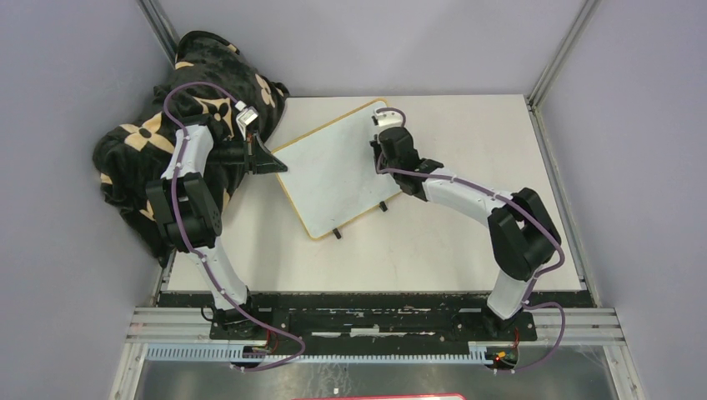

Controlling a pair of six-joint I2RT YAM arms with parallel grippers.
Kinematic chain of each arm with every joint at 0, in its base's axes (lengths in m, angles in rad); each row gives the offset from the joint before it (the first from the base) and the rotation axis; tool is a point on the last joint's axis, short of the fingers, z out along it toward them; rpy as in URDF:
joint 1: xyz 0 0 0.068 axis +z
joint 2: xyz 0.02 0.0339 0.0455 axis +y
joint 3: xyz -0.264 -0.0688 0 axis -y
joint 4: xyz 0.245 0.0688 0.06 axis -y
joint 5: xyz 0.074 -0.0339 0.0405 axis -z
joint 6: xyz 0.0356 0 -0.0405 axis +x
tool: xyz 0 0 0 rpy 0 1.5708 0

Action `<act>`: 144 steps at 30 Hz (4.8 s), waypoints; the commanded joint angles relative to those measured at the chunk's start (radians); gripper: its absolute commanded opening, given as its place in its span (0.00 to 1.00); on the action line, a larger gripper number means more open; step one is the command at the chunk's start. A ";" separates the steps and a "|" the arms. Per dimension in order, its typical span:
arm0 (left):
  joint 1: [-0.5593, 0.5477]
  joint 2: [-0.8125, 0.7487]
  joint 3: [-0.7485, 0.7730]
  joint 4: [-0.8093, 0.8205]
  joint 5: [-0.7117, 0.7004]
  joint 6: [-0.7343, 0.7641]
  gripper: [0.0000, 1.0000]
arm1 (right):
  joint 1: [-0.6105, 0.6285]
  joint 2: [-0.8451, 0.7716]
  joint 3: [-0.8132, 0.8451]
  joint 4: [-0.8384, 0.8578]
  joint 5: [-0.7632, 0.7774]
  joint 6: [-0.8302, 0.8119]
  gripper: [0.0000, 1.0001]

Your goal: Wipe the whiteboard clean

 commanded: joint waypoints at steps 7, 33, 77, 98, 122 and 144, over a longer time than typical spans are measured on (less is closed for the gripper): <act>-0.016 -0.036 -0.007 0.006 -0.067 0.051 0.03 | -0.087 -0.004 -0.005 0.028 -0.010 0.014 0.01; -0.016 -0.047 -0.015 0.006 -0.066 0.051 0.03 | 0.280 0.140 0.249 -0.035 -0.017 -0.025 0.01; -0.015 -0.045 -0.007 0.005 -0.062 0.048 0.03 | 0.278 0.139 0.192 -0.085 0.166 -0.050 0.01; -0.016 -0.039 -0.009 0.006 -0.060 0.051 0.03 | 0.241 0.088 0.085 -0.016 0.051 0.025 0.01; -0.016 -0.055 -0.013 0.006 -0.059 0.047 0.03 | 0.330 0.230 0.347 -0.139 0.137 -0.058 0.01; -0.016 -0.046 0.005 0.005 -0.063 0.026 0.10 | 0.086 -0.227 -0.036 -0.264 0.266 0.043 0.01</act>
